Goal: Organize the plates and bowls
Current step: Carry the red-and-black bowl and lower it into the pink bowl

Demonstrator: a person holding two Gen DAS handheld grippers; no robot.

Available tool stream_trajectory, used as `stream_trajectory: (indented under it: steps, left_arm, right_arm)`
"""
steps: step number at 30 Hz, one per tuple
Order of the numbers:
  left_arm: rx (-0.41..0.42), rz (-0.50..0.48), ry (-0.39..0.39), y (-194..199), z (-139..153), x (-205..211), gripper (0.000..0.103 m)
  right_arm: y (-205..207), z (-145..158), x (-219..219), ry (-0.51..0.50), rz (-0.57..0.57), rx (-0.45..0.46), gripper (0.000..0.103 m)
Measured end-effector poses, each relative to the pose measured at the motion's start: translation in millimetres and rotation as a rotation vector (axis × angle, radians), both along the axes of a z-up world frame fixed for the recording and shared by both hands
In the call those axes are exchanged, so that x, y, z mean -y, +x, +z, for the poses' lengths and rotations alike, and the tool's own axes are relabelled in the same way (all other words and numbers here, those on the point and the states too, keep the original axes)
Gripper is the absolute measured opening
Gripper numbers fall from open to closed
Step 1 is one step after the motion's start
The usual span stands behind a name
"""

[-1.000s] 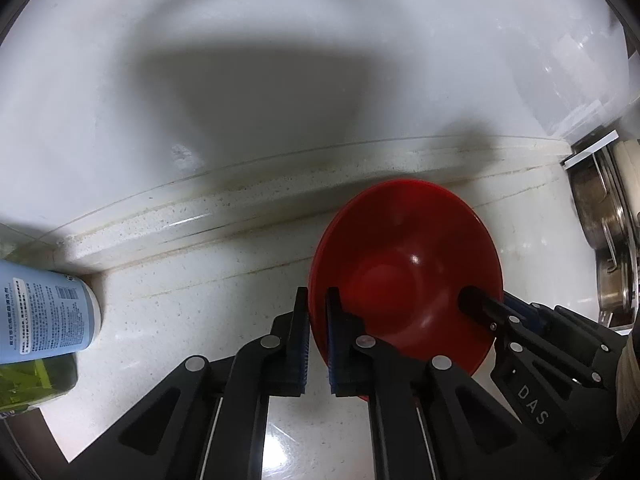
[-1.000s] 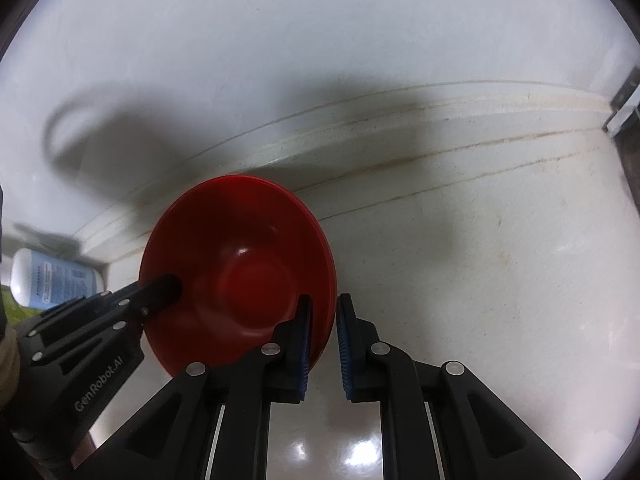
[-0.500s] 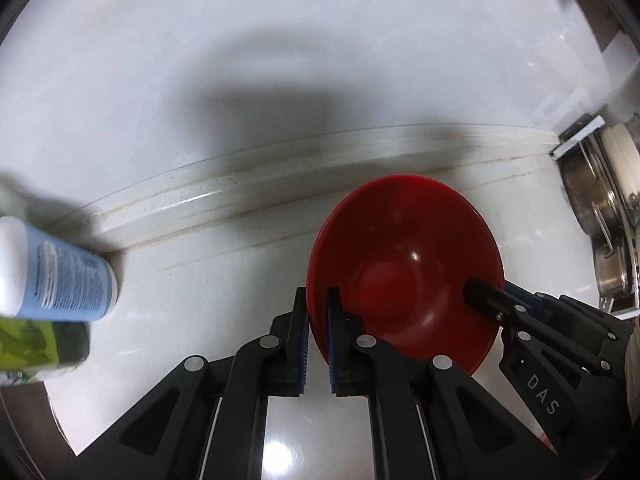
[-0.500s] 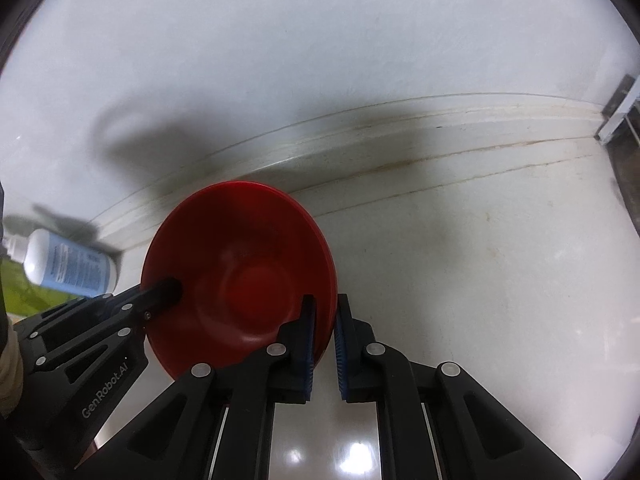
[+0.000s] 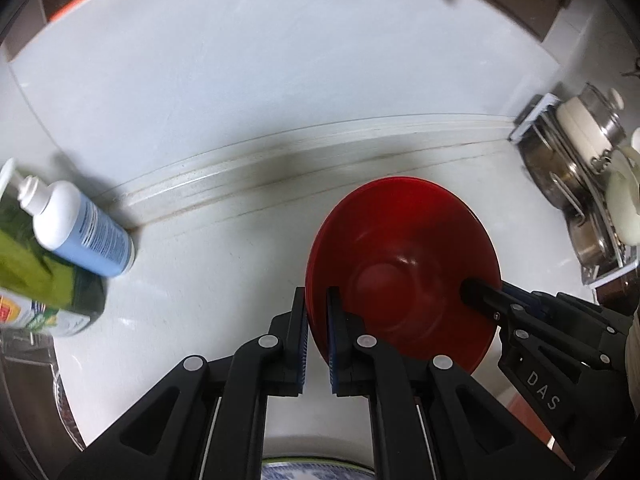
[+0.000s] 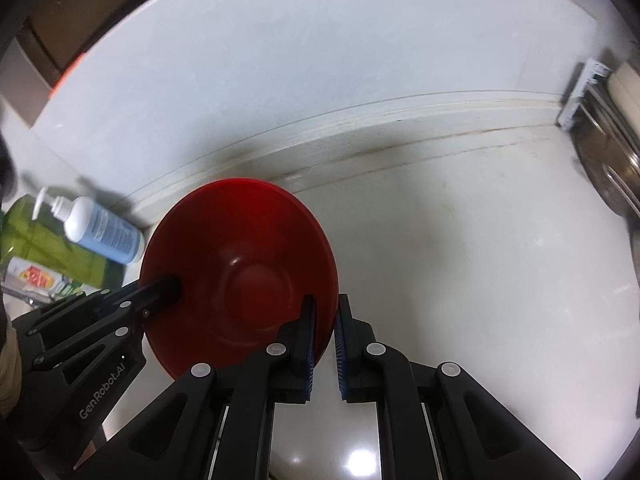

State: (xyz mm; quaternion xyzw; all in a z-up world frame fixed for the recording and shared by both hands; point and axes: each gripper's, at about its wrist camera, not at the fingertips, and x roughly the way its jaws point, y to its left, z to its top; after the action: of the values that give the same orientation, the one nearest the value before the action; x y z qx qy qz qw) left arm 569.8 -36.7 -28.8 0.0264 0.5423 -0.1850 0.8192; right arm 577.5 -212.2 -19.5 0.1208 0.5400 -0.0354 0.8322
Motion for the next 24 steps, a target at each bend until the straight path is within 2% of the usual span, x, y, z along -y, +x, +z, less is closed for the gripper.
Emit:
stream_trajectory:
  steps: [18,24]
  left_arm:
    - [0.046,-0.069,-0.076,-108,31,44,0.010]
    - [0.032,-0.110,-0.094,-140,35,63,0.010]
  right_arm:
    - [-123,39,34,-0.001,-0.094,0.070,0.011]
    - [-158,46,47,-0.016,-0.134,0.091,0.011]
